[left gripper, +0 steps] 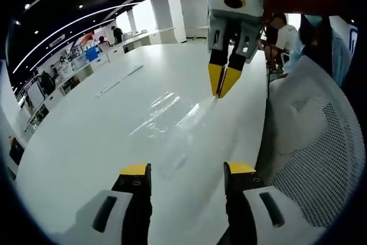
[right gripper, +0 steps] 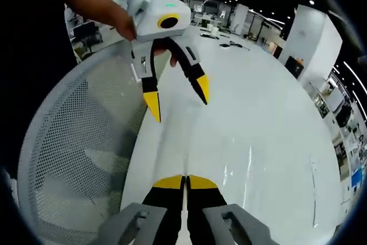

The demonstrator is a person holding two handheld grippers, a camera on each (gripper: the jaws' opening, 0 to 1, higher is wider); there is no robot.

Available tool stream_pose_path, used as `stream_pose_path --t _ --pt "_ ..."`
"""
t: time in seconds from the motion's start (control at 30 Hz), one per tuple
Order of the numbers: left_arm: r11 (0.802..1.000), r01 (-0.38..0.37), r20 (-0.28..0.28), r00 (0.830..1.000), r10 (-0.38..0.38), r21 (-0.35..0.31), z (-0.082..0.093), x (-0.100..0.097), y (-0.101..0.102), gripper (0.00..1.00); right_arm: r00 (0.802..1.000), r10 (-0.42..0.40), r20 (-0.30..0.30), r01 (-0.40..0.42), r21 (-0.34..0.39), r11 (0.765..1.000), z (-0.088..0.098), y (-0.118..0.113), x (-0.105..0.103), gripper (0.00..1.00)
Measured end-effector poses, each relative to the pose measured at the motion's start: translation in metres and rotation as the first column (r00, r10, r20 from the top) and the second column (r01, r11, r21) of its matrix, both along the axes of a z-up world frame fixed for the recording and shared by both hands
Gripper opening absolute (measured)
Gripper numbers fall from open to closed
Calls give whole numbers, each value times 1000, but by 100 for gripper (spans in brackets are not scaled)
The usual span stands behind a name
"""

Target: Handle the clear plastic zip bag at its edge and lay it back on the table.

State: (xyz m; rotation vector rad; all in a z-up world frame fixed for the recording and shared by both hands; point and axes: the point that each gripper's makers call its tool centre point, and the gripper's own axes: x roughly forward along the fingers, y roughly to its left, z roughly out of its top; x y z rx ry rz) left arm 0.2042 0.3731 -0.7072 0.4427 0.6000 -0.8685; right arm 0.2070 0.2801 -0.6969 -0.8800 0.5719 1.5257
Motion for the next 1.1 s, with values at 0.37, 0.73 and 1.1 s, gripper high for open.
stream_pose_path --t 0.37,0.73,1.1 --pt "996 69 20 997 -70 60 -2 1 -1 34 1000 12 -1 -12 -3 1000 4 -1 0 0" --pt "988 125 19 992 -128 95 -5 2 -1 15 1000 6 -22 -6 -7 1000 2 -5 0 0" --pt "978 169 7 985 -171 124 -7 1 -3 5 999 -9 -41 8 -13 1000 1 -7 1 0"
